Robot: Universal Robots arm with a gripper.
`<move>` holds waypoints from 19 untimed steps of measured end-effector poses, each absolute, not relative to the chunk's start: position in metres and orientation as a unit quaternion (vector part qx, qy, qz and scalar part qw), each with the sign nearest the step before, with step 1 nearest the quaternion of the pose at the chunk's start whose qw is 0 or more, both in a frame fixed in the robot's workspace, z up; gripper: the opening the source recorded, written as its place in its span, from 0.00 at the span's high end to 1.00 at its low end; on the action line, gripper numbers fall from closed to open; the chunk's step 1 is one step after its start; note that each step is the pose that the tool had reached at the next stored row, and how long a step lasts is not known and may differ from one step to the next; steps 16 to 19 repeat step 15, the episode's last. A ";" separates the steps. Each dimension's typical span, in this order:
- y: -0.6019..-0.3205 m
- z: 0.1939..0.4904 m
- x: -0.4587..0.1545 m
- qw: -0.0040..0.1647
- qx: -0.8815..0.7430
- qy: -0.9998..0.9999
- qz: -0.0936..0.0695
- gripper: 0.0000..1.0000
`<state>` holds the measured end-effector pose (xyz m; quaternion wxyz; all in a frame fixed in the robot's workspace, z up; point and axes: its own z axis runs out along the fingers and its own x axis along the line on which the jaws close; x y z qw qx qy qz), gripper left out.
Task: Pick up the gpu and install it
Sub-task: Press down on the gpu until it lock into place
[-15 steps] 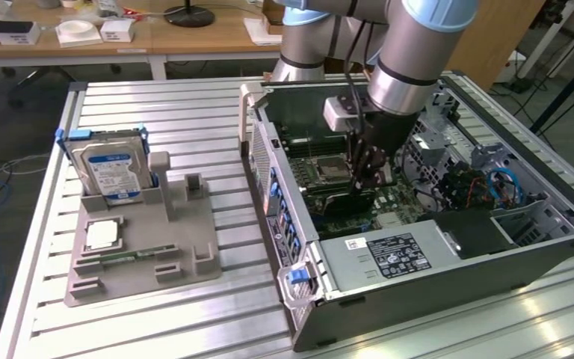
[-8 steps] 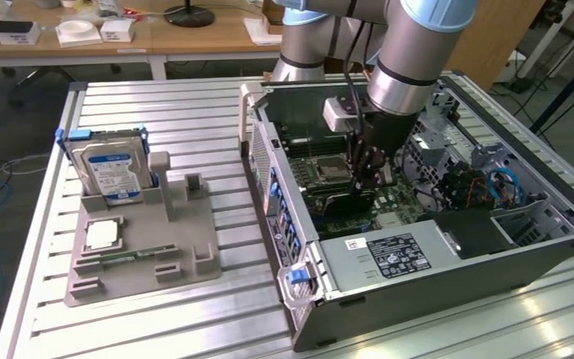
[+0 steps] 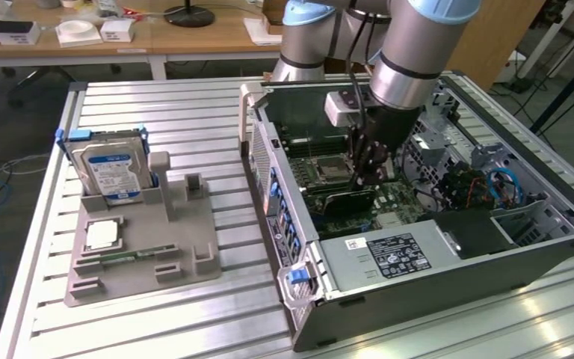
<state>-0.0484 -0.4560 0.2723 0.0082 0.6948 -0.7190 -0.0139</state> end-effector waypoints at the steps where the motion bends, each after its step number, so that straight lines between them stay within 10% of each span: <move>1: -0.456 0.276 -0.048 0.008 0.695 -0.719 -0.014 0.89; 19: -0.456 0.292 -0.048 0.008 0.695 -0.719 -0.014 0.89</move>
